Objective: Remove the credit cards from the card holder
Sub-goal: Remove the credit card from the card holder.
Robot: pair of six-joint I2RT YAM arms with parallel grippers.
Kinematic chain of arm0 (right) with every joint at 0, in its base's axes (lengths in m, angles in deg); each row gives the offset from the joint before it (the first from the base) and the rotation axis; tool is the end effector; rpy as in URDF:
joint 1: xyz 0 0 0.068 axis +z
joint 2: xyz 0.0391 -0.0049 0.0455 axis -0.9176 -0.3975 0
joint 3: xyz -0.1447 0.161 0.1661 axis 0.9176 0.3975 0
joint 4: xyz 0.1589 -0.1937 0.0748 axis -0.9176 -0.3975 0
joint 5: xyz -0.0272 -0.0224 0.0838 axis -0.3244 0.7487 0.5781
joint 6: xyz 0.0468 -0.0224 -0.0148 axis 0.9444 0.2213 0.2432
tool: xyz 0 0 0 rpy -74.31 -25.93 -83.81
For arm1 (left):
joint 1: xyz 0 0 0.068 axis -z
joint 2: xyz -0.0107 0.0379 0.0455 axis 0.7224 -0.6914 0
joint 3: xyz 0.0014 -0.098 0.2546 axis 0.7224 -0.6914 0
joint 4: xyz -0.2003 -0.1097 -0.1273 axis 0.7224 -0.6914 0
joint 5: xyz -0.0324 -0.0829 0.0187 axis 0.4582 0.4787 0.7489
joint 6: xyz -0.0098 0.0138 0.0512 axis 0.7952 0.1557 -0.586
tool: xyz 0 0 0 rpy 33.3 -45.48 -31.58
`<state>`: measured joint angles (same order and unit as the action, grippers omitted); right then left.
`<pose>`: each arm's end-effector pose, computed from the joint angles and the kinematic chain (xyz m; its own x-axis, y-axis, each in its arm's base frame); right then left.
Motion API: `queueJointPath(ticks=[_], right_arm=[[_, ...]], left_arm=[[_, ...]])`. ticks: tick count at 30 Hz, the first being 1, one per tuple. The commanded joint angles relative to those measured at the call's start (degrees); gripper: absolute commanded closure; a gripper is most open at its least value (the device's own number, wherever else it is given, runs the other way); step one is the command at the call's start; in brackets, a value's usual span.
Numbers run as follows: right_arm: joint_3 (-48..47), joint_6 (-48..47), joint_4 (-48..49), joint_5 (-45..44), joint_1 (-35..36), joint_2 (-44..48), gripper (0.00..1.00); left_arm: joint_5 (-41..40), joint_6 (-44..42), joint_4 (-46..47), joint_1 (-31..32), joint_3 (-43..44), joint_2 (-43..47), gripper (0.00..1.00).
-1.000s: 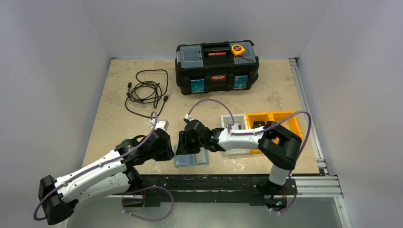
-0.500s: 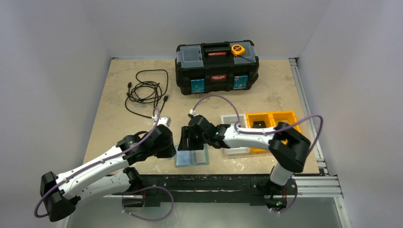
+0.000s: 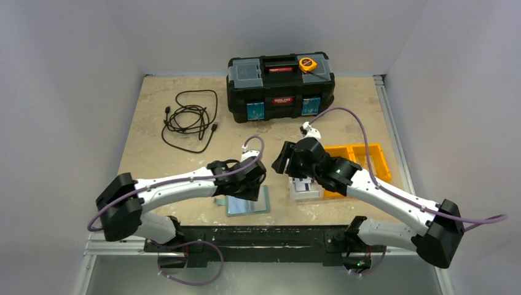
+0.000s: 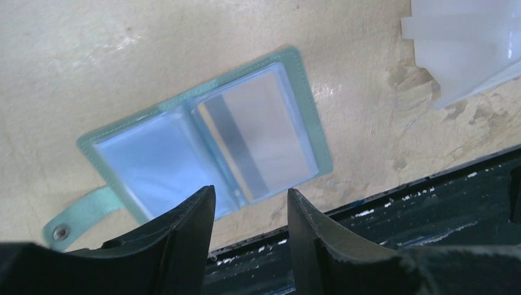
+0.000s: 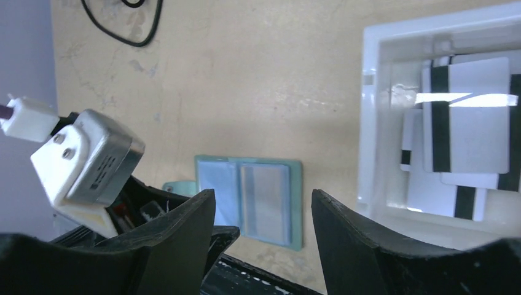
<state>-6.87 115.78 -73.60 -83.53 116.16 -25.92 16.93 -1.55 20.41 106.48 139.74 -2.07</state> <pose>0.1646 0.1831 0.2776 -0.7594 0.3084 -0.5729 -0.0812 0.8287 0.5538 0.1325 -0.2179 0.2205 -0.9038 0.0815 -0.4201 0.1923 0.9543 -0.2286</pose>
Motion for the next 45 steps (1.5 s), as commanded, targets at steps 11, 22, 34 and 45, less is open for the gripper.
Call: queueJointPath(ticks=[11, 22, 34, 45], right_arm=[[6.71, 0.62, -3.89, -2.67, -0.02, 4.95, 0.41], [6.5, 0.24, -3.16, -1.39, -0.06, 3.45, 0.41], [7.78, -0.93, 2.34, 3.99, 0.66, -0.46, 0.43], [5.34, 1.06, 12.03, 8.39, 6.64, -11.68, 0.42]], left_arm=[[-1.25, -1.62, 4.53, 4.71, 7.83, -17.58, 0.53], [-5.32, 1.51, 0.95, 6.3, 8.01, -24.78, 0.73], [-5.54, 1.47, 2.08, 5.68, 5.14, -13.37, 1.0], [1.93, 1.24, 11.79, 1.23, -3.93, 0.82, 1.0]])
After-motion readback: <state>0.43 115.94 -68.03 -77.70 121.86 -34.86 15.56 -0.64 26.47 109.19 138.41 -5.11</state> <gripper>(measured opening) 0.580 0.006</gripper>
